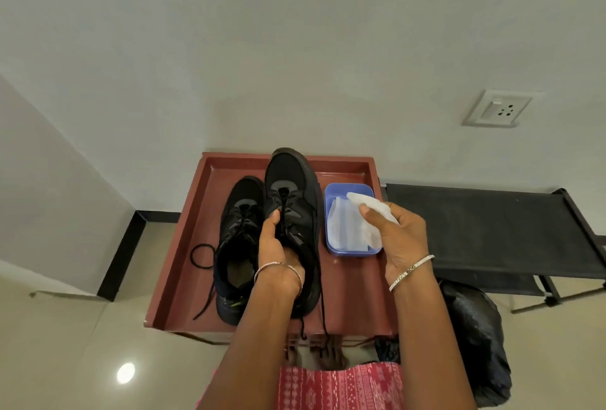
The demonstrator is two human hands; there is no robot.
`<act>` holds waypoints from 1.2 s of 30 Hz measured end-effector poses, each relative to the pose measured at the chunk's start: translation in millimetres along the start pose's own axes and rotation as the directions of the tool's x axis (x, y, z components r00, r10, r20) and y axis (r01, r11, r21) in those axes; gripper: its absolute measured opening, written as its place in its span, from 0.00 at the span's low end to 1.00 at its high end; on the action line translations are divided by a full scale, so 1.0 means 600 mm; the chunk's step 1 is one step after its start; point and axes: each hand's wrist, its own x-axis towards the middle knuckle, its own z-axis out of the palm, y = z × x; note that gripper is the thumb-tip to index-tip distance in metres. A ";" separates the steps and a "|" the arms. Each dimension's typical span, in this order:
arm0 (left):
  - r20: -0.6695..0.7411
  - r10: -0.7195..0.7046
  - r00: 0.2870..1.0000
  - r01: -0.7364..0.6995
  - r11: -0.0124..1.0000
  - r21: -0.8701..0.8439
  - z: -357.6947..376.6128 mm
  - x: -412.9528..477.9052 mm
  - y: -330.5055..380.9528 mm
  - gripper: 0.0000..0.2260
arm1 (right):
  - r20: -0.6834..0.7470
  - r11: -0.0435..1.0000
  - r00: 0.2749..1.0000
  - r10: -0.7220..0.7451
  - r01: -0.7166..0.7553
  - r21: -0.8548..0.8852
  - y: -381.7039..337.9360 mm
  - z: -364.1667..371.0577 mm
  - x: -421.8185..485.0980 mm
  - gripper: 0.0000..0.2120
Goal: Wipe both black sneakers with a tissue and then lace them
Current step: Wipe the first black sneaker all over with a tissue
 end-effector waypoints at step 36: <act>0.695 -0.041 0.718 -0.080 0.987 0.141 -0.039 -0.646 -0.013 0.30 | 0.345 0.001 0.132 -0.929 0.935 -0.356 -0.104 -0.148 -0.663 0.20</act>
